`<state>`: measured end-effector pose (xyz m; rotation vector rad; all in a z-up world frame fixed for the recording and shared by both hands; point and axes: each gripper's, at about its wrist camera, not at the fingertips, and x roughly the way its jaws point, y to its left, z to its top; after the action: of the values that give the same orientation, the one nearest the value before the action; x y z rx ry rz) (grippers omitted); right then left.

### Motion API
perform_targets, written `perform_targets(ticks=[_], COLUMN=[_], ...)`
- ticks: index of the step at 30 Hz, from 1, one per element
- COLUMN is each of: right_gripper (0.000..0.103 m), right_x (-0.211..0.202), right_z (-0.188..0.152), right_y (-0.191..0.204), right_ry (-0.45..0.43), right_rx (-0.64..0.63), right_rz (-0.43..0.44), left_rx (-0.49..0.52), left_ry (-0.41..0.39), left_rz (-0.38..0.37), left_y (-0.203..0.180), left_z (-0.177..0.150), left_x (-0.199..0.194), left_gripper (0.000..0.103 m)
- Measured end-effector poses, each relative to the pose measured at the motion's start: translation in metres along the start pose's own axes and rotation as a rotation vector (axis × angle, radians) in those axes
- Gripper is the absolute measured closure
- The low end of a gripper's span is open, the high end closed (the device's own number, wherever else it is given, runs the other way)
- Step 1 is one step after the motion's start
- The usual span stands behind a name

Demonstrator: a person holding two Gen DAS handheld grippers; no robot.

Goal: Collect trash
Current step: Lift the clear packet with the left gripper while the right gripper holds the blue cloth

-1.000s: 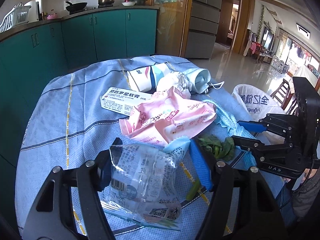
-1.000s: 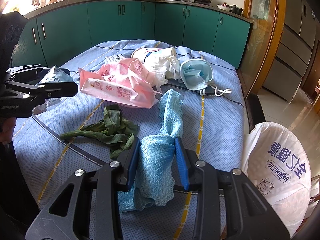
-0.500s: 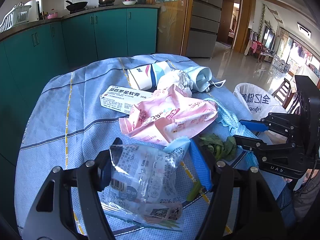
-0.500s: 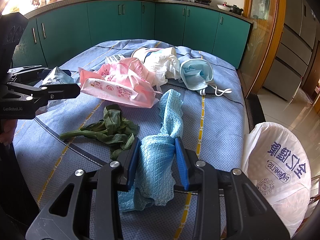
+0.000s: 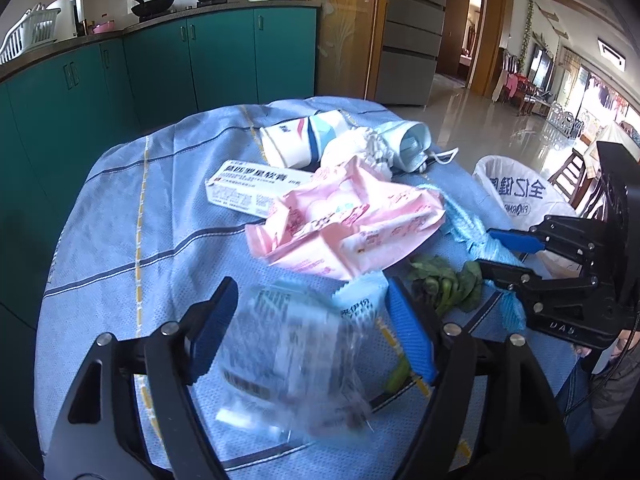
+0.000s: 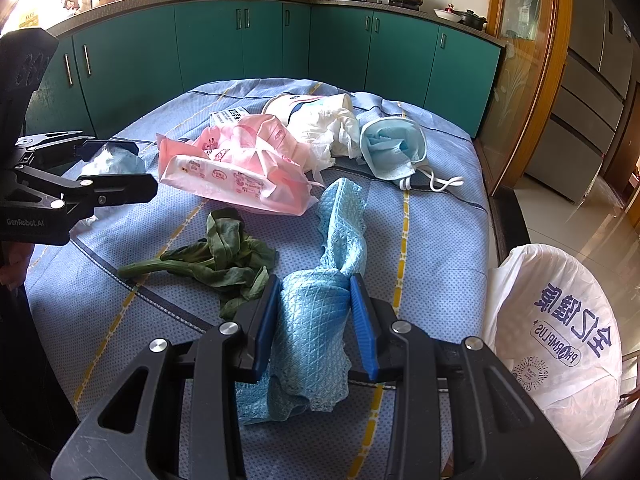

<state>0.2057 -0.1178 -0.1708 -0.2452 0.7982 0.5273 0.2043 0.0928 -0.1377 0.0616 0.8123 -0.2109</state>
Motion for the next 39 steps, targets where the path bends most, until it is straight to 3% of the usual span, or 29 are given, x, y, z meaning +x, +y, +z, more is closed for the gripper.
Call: perform_targets(ticks=[4,11,14,15,18,22,24,31,39], right_gripper=[0.067,0.066,0.060,0.059,0.059,0.061,0.067,0.068,0.068], right_x=[0.000,0.000,0.001,0.001,0.001,0.002,0.001,-0.018,-0.029], right_z=[-0.001,-0.001,-0.001,-0.001,-0.001,-0.001,-0.001,0.002,0.004], right_y=[-0.001,-0.004,-0.003,-0.004,-0.004,-0.002,-0.003,-0.012,-0.015], right_ry=[-0.002,0.000,0.002,0.003,0.002,0.011,0.008,-0.071,-0.123], right_rx=[0.005,0.018,0.016,0.017,0.019,0.016,0.020,0.071,0.087], right_rz=[-0.006,-0.016,-0.026,-0.026,-0.022,-0.010,-0.011,-0.008,-0.025], left_rx=[-0.018,0.008,0.021,0.019,0.001,-0.012,-0.016,-0.056,-0.074], left_ry=[0.041,0.115,0.128,0.128,0.125,0.093,0.048,-0.133,-0.242], left_rz=[-0.003,0.017,0.025,0.026,0.017,0.008,0.002,0.009,-0.013], left_y=[0.013,0.011,0.007,0.007,0.009,0.011,0.011,0.016,0.011], left_z=[-0.005,-0.014,-0.016,-0.016,-0.015,-0.011,-0.008,0.003,0.006], left_x=[0.002,0.018,0.022,0.023,0.023,0.018,0.010,-0.024,-0.040], left_gripper=[0.015,0.014,0.014,0.015,0.036,0.043,0.044,0.044,0.044])
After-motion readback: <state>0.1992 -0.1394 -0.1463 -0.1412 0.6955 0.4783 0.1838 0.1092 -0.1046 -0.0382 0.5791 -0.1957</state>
